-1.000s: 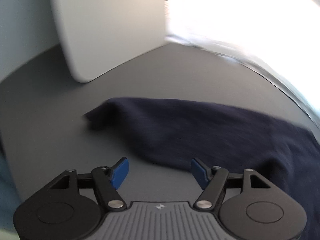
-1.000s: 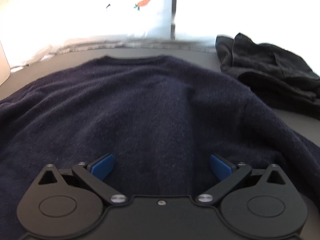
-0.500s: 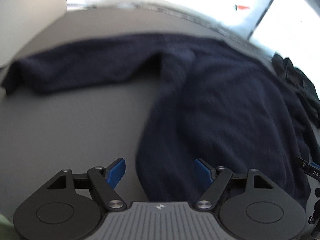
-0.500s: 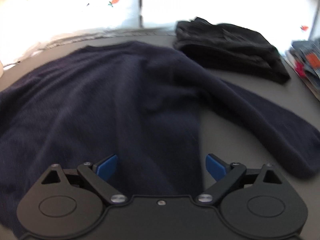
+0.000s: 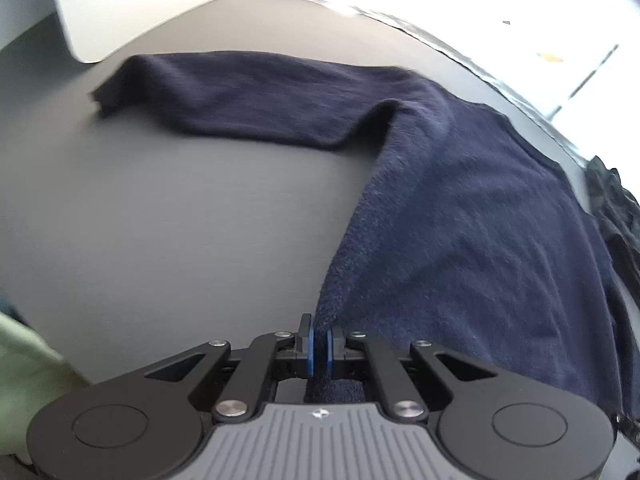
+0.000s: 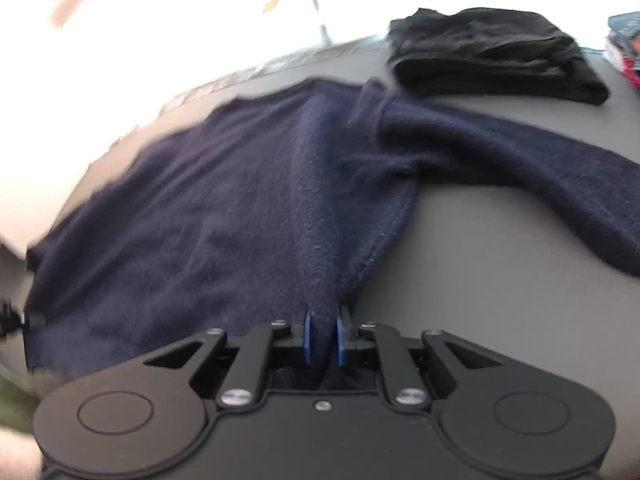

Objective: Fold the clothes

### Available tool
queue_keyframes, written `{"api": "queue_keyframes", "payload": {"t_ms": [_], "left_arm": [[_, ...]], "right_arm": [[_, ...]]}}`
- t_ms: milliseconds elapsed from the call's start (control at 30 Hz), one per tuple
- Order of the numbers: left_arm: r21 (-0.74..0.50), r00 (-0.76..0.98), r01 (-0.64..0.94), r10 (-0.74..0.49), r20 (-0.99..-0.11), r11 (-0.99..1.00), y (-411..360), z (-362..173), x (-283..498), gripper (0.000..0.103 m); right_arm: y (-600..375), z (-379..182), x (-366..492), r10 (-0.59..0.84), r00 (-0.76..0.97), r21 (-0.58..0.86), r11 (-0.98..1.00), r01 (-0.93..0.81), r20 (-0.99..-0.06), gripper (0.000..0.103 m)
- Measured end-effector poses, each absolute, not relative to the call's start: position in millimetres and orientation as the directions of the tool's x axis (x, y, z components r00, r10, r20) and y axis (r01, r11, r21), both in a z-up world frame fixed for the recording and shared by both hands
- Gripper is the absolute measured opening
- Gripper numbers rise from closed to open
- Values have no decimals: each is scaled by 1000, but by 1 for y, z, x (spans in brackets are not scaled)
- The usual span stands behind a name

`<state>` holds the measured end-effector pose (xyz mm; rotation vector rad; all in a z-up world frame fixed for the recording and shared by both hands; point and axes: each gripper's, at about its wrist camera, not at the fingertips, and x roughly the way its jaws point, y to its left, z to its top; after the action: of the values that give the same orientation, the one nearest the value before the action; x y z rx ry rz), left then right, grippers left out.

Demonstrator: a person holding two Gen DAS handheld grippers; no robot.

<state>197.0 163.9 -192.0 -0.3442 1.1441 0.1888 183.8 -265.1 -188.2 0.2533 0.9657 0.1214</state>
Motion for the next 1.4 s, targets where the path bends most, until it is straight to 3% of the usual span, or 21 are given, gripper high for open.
{"api": "queue_keyframes", "payload": {"t_ms": [133,233,333,467,967,1100,1267,1300,1333,1367,1400], "left_arm": [[-88,316,-343,26,-948,935,157,-216,199,26],[-37,359,-307,79,-930,951,146,-201,200,47],[11,423,-302,144,-895,953,137,-187,203,58],[-26,507,-315,145,-850,949,126,-166,206,70],[20,526,-150,97,-845,988,4,-172,217,73],[49,529,-133,113,-841,990,-26,-173,223,73],[83,516,-113,130,-847,990,-55,-174,227,73],[82,514,-111,128,-848,990,-59,-175,228,73],[80,512,-110,125,-850,991,-62,-175,230,73],[81,509,-110,126,-851,991,-65,-175,231,73],[82,507,-111,127,-852,990,-68,-175,232,73]], "right_arm": [[-253,-199,193,161,523,188,982,-2,-837,27],[-251,-188,186,118,578,133,991,-16,-807,57],[-263,-184,182,83,617,117,993,15,-782,60],[-288,-181,180,47,650,148,984,102,-759,68],[-461,-186,183,-354,643,88,831,550,-679,70],[-521,-199,194,-443,587,45,771,635,-678,79],[-574,-224,204,-414,528,51,750,660,-742,79],[-581,-229,205,-396,521,58,753,656,-756,75],[-584,-231,206,-380,530,63,766,640,-758,69],[-583,-231,205,-366,556,66,790,609,-746,55],[-582,-230,206,-343,581,71,817,572,-738,32]]}}
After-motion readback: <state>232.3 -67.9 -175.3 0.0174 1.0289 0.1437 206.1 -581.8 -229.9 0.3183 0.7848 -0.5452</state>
